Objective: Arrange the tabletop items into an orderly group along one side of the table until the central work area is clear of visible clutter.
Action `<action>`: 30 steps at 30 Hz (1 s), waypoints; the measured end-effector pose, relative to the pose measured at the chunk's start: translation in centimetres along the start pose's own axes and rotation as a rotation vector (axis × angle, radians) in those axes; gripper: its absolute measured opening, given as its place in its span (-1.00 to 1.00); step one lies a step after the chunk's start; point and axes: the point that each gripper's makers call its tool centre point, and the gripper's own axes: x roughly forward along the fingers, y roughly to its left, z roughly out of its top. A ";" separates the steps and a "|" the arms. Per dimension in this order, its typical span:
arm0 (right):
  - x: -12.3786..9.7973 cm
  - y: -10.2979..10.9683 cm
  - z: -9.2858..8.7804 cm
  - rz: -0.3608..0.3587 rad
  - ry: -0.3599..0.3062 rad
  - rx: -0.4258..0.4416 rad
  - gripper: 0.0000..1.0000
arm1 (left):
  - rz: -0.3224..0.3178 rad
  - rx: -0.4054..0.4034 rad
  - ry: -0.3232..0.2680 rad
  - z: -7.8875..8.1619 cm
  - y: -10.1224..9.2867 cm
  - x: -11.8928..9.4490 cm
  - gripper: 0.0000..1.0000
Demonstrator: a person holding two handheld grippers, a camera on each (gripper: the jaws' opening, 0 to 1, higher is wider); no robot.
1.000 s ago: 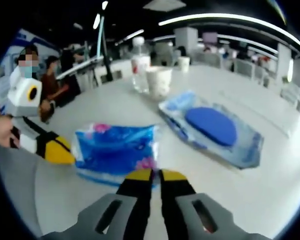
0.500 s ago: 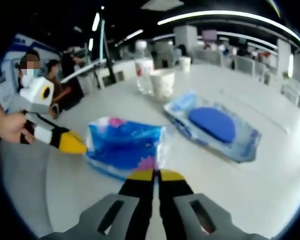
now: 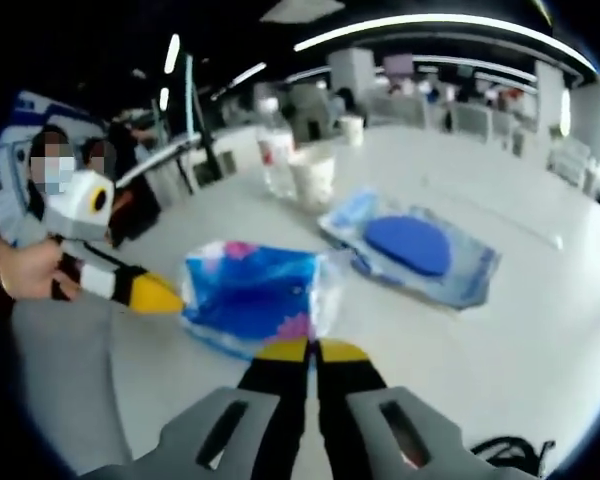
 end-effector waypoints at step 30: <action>-6.0 -3.5 -0.1 -0.147 -0.036 0.239 -1.00 | -0.142 0.109 0.024 3.4 -5.7 2.3 -0.97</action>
